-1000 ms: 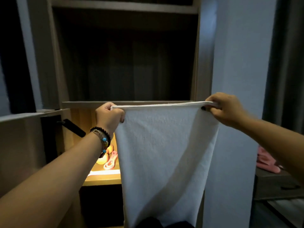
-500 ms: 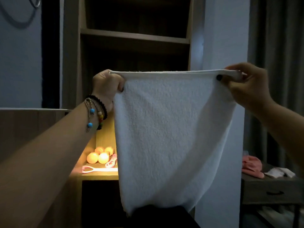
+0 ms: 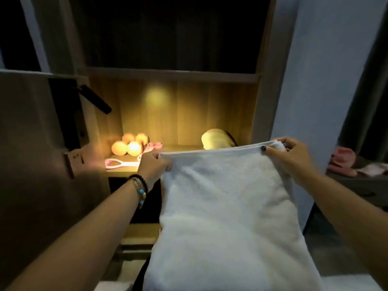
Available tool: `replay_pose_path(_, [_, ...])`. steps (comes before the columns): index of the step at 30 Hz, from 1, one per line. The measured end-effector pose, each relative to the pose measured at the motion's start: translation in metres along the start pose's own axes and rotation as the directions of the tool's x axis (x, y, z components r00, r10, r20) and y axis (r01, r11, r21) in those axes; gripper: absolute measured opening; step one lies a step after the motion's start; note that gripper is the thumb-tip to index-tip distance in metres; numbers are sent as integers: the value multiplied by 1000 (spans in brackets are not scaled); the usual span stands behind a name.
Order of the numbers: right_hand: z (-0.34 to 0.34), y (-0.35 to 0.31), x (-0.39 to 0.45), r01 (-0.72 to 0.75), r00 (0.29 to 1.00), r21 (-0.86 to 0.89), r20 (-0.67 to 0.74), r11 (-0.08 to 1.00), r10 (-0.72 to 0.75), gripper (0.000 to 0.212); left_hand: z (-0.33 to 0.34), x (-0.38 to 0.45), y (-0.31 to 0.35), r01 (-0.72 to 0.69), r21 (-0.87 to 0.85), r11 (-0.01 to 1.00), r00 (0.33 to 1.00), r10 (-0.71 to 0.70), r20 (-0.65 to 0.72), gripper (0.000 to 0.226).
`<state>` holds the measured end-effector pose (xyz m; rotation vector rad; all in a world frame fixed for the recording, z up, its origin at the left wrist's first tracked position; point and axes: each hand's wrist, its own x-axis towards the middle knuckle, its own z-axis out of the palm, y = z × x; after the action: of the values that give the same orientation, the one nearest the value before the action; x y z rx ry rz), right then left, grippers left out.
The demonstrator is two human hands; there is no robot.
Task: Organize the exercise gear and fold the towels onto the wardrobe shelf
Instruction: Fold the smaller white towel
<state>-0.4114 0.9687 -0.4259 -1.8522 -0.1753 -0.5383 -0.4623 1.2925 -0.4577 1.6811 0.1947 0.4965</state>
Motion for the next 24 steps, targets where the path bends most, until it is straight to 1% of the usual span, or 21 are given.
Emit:
replay_pose_path(1, [9,22,2,-49,999,-24,14,998,50,17,8,3,-18,61,7,998,998,-61,13,18])
replay_pose_path(4, [34,81,4,-206,976,-71,50,976,210,13,30,8,-72,217,65,974,974,-220,50,11])
replay_pose_path(5, [41,97,3,-267,960,-70,66,961,272,12,36,10,-90,268,78,960,960,-273,66,13])
replay_pose_path(7, [53,122,0,-400,909,-59,100,914,404,9,43,11,-123,388,98,916,908,-398,127,9])
replay_pose_path(9, [61,143,-2,-549,819,-69,152,833,553,12,45,13,-147,497,107,861,842,-509,180,13])
replay_pose_path(10, [63,153,-3,-629,753,-84,181,773,632,16,45,14,-153,540,91,837,815,-547,190,16])
replay_pose_path(12, [65,173,-7,-760,600,-125,243,638,762,26,45,18,-159,585,66,808,786,-585,198,20])
replay_pose_path(14, [62,187,-9,-829,474,-154,318,538,821,36,45,21,-162,606,96,790,764,-612,204,23])
replay_pose_path(16, [57,193,-11,-870,396,-133,381,474,835,33,41,23,-168,619,141,772,744,-635,208,27])
replay_pose_path(17, [54,191,-13,-883,377,-115,406,456,833,27,39,23,-170,622,161,766,735,-642,217,30])
replay_pose_path(19, [49,188,-15,-875,374,-121,446,469,813,21,33,21,-173,639,204,742,705,-671,230,33])
replay_pose_path(22, [44,181,-11,-831,420,-164,440,531,793,20,30,25,-170,617,341,710,685,-697,213,24])
replay_pose_path(24, [46,176,-8,-810,460,-173,405,560,790,15,36,39,-162,504,527,684,707,-678,202,22])
